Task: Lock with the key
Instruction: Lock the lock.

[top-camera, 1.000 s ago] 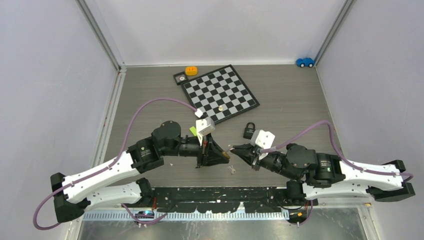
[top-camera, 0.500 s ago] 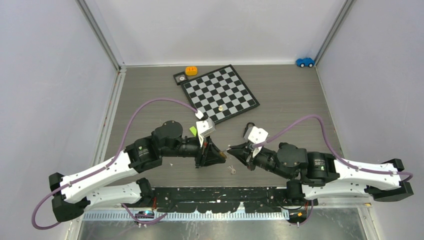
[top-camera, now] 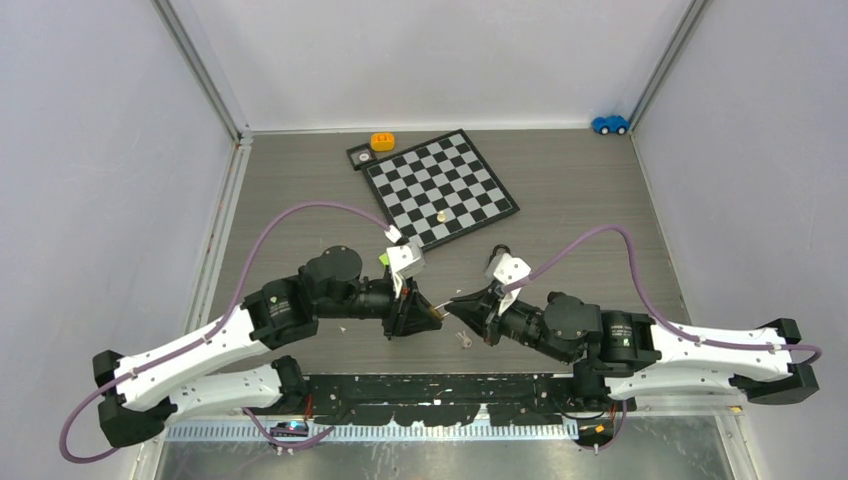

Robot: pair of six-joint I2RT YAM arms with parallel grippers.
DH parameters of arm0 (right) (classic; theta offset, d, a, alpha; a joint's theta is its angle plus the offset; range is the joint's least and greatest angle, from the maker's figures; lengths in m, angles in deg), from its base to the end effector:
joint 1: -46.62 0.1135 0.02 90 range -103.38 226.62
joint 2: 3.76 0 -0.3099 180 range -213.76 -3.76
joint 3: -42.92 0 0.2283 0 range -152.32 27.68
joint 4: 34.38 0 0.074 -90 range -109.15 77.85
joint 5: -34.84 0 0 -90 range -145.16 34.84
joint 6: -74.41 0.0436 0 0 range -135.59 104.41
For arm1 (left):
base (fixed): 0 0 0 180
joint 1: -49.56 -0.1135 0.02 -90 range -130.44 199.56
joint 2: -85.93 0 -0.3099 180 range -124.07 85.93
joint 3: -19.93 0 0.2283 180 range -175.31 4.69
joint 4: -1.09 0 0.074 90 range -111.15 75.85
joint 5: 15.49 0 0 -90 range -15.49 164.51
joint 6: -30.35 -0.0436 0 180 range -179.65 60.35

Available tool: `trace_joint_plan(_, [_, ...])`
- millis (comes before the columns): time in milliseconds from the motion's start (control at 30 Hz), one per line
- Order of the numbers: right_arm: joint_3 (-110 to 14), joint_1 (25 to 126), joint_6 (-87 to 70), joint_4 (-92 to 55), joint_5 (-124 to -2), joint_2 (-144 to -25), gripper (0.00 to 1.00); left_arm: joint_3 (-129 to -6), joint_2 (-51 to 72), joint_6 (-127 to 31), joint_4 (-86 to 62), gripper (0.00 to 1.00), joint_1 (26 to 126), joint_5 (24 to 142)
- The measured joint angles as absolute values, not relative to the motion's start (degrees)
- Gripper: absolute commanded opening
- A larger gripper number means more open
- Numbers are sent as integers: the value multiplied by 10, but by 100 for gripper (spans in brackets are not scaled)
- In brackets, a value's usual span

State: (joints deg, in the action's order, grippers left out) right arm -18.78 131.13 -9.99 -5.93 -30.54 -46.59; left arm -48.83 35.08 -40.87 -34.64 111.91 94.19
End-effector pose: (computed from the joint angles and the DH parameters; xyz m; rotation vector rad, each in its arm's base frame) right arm 0.0296 0.1185 0.3791 -0.8668 1.5635 0.7809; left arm 0.0571 -0.1407 0.3888 1.0070 1.8174 -1.2488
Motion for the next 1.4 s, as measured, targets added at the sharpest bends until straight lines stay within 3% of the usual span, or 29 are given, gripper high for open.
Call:
trace_joint_plan(467, [-52, 1312, 38, -260, -283, -413, 0, -466, 391, -387, -330, 0, 1120, 914])
trace_joint_plan(1400, [-68, 1342, 62, -331, -200, -482, 1, -459, 405, -365, -316, 0, 1108, 903])
